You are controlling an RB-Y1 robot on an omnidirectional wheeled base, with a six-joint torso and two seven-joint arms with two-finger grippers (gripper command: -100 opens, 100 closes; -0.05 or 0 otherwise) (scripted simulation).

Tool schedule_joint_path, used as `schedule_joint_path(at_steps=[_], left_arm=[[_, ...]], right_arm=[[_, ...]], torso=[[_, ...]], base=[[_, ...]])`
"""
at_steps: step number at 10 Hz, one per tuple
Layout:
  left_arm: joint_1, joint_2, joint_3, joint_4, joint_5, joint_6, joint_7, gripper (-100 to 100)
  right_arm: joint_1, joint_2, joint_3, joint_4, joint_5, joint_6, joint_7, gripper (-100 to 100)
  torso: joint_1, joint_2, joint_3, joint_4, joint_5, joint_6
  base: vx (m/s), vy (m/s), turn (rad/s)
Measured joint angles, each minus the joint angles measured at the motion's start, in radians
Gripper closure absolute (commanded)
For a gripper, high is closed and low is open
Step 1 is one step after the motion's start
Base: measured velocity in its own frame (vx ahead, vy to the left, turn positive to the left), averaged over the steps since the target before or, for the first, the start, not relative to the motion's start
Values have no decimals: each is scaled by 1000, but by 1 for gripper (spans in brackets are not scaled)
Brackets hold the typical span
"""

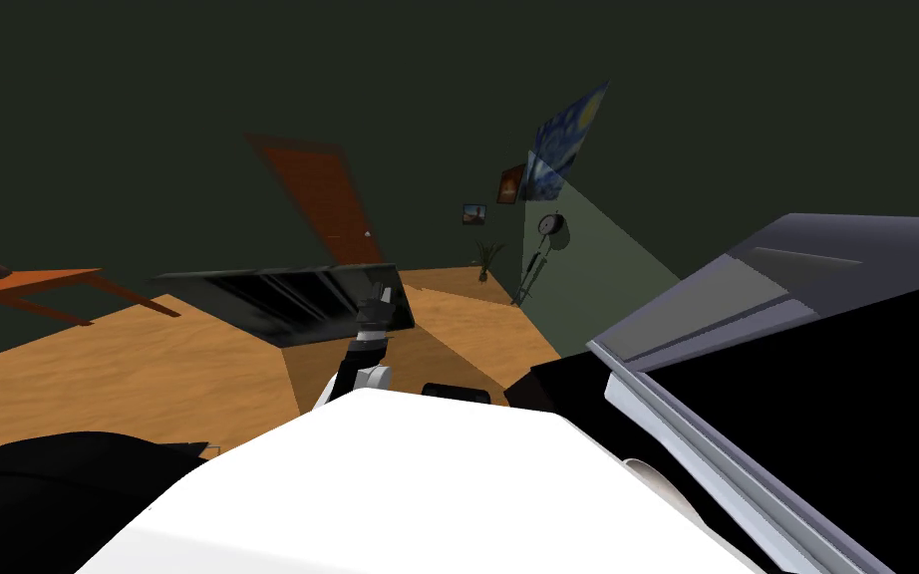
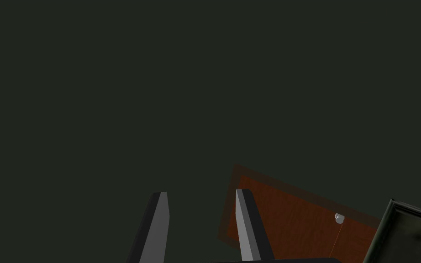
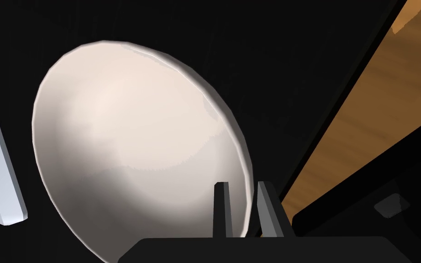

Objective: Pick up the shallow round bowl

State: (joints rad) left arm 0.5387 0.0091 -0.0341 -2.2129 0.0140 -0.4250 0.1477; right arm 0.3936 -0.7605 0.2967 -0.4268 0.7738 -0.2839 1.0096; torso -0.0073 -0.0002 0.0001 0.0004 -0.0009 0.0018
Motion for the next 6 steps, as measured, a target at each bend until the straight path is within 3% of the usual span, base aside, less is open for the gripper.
schedule_joint_path(at_steps=[1,2,3,4,5,6], left_arm=[[0,0,0,0,0,0,0,0],[0,0,0,0,0,0,0,0],[0,0,0,0,0,0,0,0],[0,0,0,0,0,0,0,0],[0,0,0,0,0,0,0,0],[0,0,0,0,0,0,0,0]], right_arm=[[0,0,0,0,0,0,0,100],[-50,8,-11,47,23,-27,33,100],[-43,-9,17,1,44,-23,14,100],[-78,-5,21,12,68,-31,24,100],[-73,-23,57,-41,94,-18,-8,100],[-109,-28,78,-37,126,-22,-20,100]], torso=[[0,0,0,0,0,0],[-3,-5,-3,0,-1,0],[-4,-7,-4,-1,-1,0],[-5,-9,-5,-1,-2,-1],[-5,-8,-4,-1,-3,-1],[-5,-11,-5,0,-4,-3]], base=[[92,-39,-342],[115,-40,-408],[128,-44,-468],[109,-20,-411],[130,2,-440],[123,1,-428]])
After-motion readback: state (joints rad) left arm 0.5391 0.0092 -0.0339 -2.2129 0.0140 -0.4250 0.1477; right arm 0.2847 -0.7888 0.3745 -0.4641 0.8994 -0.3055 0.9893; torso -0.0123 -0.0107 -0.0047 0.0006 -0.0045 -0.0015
